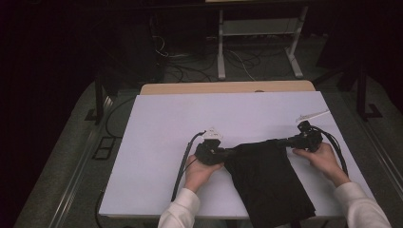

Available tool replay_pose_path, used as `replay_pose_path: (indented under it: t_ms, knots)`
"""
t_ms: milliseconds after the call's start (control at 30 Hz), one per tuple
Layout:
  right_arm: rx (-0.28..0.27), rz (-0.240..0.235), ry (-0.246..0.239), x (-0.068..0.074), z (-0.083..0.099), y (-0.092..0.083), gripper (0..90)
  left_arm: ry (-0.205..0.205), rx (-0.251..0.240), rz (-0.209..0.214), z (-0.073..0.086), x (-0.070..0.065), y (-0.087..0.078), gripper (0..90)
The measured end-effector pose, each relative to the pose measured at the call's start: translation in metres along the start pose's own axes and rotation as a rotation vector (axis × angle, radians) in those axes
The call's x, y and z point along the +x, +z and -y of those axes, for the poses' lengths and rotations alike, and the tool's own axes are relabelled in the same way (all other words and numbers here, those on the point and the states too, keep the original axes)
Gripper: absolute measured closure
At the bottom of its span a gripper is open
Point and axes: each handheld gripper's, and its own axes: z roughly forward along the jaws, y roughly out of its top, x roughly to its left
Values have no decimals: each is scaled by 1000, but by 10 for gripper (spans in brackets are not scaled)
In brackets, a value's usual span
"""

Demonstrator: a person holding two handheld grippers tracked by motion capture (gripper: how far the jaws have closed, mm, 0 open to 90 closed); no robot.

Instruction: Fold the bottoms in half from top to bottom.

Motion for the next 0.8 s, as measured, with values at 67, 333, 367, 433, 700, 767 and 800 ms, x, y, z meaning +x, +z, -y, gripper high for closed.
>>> replay_pose_path:
  t_ms: [67, 333, 367, 433, 700, 767, 800]
  knots:
    - [-6, -7, -1, 2, -2, 2, 851, 16, 5, -11, -2, 2, -6, 842]
    - [-41, -41, -10, 17, -13, 13, 852, 56, 20, -62, -6, 14, -33, 842]
    - [-41, -41, -11, 18, -14, 14, 852, 56, 20, -69, -6, 16, -35, 841]
    - [-45, -50, -12, 22, -17, 19, 853, 58, 16, -79, -6, 19, -40, 842]
    - [-43, -59, 8, 25, -26, 36, 853, 61, 18, -107, -8, 36, -48, 841]
    - [-52, -63, 14, 25, -29, 38, 853, 68, 27, -113, -9, 40, -49, 841]
    - [-56, -63, 17, 25, -30, 40, 853, 73, 27, -118, -10, 42, -50, 841]
